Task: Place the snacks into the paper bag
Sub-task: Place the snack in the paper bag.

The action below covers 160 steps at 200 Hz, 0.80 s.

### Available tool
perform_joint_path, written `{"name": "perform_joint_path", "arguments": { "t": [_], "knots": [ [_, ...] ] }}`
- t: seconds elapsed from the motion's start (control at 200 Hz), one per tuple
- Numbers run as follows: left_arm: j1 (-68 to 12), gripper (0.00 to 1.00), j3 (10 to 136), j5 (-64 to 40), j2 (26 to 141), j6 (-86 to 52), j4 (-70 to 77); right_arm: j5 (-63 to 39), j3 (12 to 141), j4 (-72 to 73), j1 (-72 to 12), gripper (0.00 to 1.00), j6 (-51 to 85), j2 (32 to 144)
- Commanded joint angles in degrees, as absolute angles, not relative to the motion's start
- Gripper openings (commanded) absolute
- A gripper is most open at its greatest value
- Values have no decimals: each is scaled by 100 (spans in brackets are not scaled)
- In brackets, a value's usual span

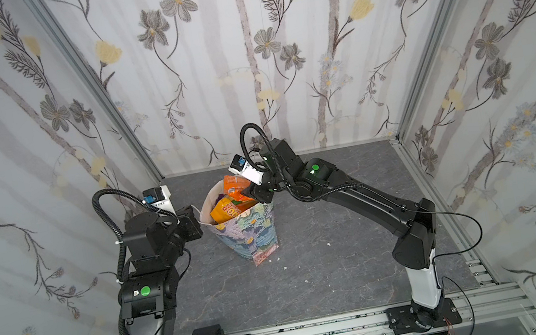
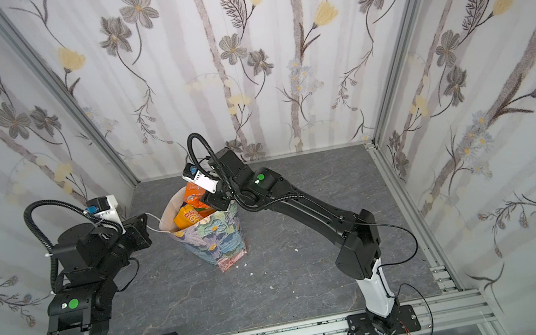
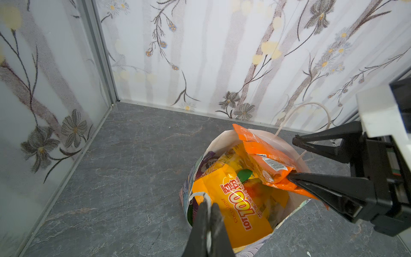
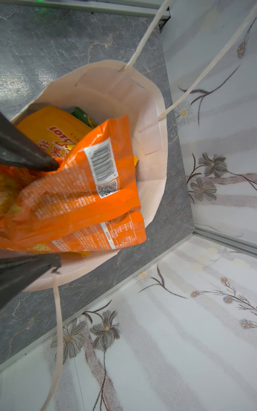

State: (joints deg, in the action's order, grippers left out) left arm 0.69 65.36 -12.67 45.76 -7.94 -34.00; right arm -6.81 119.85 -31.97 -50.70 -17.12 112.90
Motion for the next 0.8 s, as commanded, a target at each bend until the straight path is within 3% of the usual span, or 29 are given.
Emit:
{"name": "perform_joint_path", "arguments": {
  "t": [0.0,0.255,0.435,0.524,0.794],
  "knots": [
    [79,0,6570,-1283,4589,-793,-3163,-917,12067,-3151,-5089,63,-1659,11197],
    [79,0,6592,-1257,4568,-796,-3164,-1729,12180,-2928,-4935,63,-962,10893],
    [75,0,6540,-1264,4535,-800,-3155,-2281,12330,-2880,-4544,28,-398,10949],
    [79,0,6526,-1279,4522,-800,-3155,-2163,12541,-3071,-4516,17,-374,11156],
    [77,0,6663,-1333,4526,-842,-3164,-2146,12858,-3679,-4526,9,-718,11786]
  ]
}}
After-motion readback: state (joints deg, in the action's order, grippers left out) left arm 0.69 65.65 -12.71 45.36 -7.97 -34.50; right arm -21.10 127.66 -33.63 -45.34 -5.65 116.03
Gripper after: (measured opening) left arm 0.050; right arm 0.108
